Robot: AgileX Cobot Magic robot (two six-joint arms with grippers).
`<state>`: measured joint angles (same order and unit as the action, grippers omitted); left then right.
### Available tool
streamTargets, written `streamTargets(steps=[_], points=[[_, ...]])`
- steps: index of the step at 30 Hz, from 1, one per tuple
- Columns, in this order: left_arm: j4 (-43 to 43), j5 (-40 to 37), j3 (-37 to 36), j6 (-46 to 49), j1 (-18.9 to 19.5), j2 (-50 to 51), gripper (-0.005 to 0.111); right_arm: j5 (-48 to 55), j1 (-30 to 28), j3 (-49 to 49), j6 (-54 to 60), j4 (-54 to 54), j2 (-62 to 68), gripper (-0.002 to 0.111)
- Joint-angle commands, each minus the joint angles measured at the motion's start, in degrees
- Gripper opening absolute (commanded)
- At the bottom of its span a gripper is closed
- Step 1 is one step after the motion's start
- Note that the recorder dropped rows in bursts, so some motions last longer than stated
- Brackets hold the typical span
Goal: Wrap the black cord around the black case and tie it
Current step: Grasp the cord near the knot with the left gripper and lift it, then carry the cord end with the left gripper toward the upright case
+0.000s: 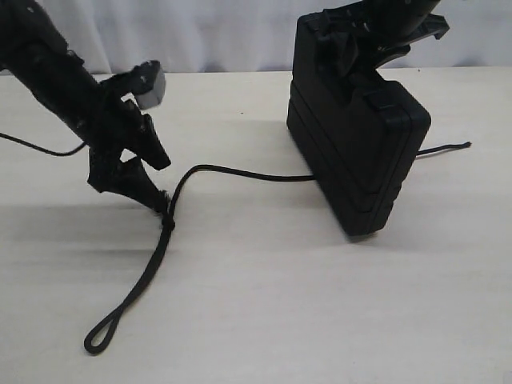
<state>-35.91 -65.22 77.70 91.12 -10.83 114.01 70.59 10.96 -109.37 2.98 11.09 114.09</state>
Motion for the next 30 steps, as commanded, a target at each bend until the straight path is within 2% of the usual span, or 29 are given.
streamTargets(steps=[1,2,3,5,9,13,16,20,23,27,30], points=[[12.26,7.60,0.33,18.92,-7.47,-0.15,0.071,-0.62,-0.42,0.07,0.84,-1.30,-0.54,0.004],[16.44,9.50,0.33,19.48,-9.48,-0.15,0.071,-0.62,-0.42,0.07,0.87,-1.41,-0.54,0.004],[25.07,11.37,0.33,19.60,-12.17,-0.01,0.071,-0.62,-0.42,0.07,1.31,-1.42,-0.54,0.004],[33.02,11.66,0.22,19.60,-14.88,1.05,0.071,-0.62,-0.42,0.07,1.31,-1.42,-0.54,0.004],[33.62,12.27,0.12,19.60,-16.57,3.38,0.071,-0.62,-0.42,0.07,1.28,-1.53,-0.54,0.004],[33.92,18.87,-1.68,19.60,-17.32,4.97,0.069,-0.62,-0.42,0.07,1.28,-1.53,-0.54,0.004],[38.77,22.76,-3.20,19.33,-17.32,5.49,0.056,-0.62,-0.42,0.07,1.28,-1.53,-0.54,0.004],[45.91,22.30,-5.13,16.45,-17.21,5.57,0.036,-0.62,-0.42,0.07,1.28,-1.53,-0.54,0.004],[43.93,21.60,-6.36,15.35,-17.21,5.57,0.021,-0.62,-0.42,0.07,1.28,-1.52,-0.54,0.004],[30.91,22.69,-6.68,15.01,-17.21,5.57,0.002,-0.62,-0.42,0.07,1.28,-1.52,-0.54,0.004],[20.80,25.35,-6.68,10.34,-17.21,5.57,0.000,-0.62,-0.42,0.07,1.28,-1.52,-0.54,0.004]])
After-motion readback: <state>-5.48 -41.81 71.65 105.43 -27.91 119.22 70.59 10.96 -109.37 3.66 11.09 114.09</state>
